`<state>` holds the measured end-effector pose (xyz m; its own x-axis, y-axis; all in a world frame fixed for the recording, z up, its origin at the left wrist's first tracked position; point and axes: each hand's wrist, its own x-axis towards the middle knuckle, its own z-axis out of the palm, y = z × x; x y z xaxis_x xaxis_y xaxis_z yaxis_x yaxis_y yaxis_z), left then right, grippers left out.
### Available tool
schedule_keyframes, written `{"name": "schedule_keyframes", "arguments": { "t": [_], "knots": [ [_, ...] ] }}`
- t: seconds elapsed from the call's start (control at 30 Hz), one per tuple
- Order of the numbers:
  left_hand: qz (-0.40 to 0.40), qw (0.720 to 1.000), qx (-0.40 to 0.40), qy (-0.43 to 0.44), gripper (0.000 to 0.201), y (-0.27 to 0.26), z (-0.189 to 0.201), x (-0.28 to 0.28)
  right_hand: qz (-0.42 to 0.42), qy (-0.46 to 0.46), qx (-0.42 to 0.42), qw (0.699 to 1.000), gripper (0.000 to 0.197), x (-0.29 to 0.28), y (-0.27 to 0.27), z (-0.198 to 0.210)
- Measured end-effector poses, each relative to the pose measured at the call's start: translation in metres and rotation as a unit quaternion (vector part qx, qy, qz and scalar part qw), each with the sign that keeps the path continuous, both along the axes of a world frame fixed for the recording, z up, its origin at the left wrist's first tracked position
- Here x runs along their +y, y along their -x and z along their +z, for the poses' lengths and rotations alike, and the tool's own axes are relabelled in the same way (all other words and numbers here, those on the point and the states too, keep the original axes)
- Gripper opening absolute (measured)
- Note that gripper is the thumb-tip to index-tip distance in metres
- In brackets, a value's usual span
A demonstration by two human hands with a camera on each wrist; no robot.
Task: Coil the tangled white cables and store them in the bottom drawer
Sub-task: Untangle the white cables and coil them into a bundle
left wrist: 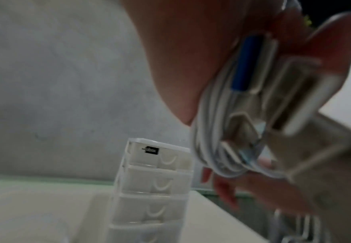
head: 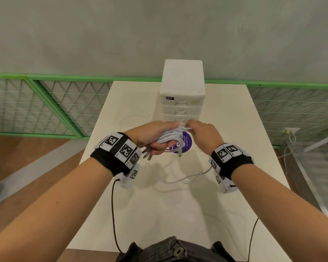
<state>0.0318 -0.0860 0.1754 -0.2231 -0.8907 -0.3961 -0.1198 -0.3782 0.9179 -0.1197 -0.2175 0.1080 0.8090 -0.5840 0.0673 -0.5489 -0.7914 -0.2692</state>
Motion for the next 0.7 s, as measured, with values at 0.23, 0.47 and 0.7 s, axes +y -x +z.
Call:
{"name": "schedule_keyframes", "arguments": {
  "t": [0.23, 0.47, 0.7],
  "knots": [
    [0.154, 0.950, 0.236, 0.137, 0.068, 0.008, 0.023, -0.017, 0.022, -0.132, 0.015, 0.991, 0.012, 0.039, -0.017, -0.016],
    [0.352, 0.861, 0.289, 0.226, 0.048, -0.007, 0.026, -0.025, 0.049, -0.267, 0.072, 0.960, 0.019, 0.062, -0.008, -0.033],
    [0.425, 0.857, -0.068, 0.284, 0.026, -0.023, -0.001, -0.022, 0.089, -0.217, -0.041, 0.971, 0.021, 0.067, -0.003, -0.017]
  ]
}}
